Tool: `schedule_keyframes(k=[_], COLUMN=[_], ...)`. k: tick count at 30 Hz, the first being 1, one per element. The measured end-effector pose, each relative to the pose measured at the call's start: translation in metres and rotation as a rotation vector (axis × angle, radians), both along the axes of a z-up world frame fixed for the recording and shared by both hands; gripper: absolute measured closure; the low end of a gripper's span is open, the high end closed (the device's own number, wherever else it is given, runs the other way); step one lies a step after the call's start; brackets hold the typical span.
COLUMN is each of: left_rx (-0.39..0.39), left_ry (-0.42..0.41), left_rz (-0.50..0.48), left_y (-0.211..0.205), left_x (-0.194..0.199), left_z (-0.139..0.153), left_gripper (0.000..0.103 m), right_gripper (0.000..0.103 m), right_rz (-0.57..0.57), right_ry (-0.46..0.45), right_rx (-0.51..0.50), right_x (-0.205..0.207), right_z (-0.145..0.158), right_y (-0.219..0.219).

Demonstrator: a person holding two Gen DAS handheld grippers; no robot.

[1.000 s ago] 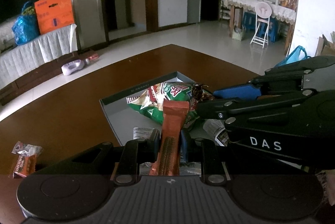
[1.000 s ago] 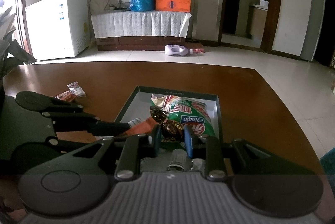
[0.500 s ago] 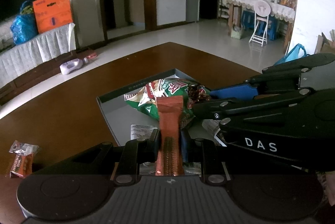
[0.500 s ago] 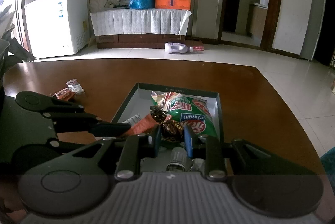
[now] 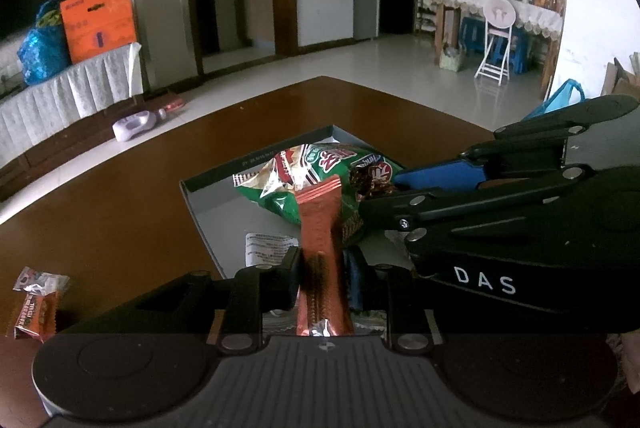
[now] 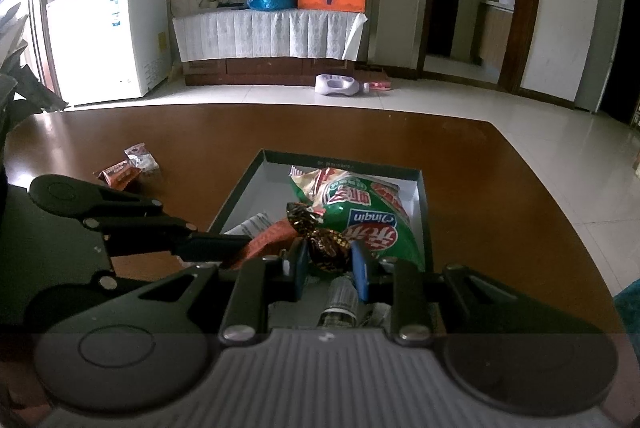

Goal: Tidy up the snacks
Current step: 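Open left tool to drop orange bar while right tool releases candy into box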

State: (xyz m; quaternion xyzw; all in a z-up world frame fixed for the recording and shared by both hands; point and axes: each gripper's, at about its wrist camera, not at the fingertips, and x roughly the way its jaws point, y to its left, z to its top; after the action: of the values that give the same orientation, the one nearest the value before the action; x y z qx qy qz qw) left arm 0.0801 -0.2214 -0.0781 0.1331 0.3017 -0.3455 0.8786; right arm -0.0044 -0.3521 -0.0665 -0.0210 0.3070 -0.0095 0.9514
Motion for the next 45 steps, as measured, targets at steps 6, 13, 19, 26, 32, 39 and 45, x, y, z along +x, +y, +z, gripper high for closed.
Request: schedule_keyframes(k=[6, 13, 19, 26, 32, 39, 45], left_rx=[0.010, 0.015, 0.022, 0.021, 0.020, -0.006, -0.053], left_ry=[-0.006, -0.013, -0.044, -0.054, -0.067, -0.055, -0.074], left_rz=[-0.004, -0.002, 0.014, 0.019, 0.022, 0.032, -0.006], left_y=[-0.001, 0.000, 0.006, 0.015, 0.023, 0.035, 0.045], left_x=[-0.001, -0.002, -0.004, -0.005, -0.006, -0.005, -0.013], left_z=[-0.003, -0.002, 0.002, 0.005, 0.008, 0.012, 0.020], left_gripper=[0.061, 0.054, 0.034, 0.029, 0.026, 0.026, 0.017], right_gripper=[0.079, 0.079, 0.079, 0.075, 0.066, 0.061, 0.057], right_rz=[-0.001, -0.006, -0.014, -0.014, -0.018, -0.016, -0.046], right_ry=[0.001, -0.005, -0.029, -0.035, -0.044, -0.082, -0.120], right_rx=[0.000, 0.000, 0.005, 0.011, 0.020, 0.051, 0.077], right_x=[0.002, 0.004, 0.004, 0.006, 0.004, 0.002, 0.001], right_z=[-0.002, -0.002, 0.003, 0.004, 0.006, 0.012, 0.019], right_y=[0.000, 0.000, 0.001, 0.002, 0.002, 0.004, 0.002])
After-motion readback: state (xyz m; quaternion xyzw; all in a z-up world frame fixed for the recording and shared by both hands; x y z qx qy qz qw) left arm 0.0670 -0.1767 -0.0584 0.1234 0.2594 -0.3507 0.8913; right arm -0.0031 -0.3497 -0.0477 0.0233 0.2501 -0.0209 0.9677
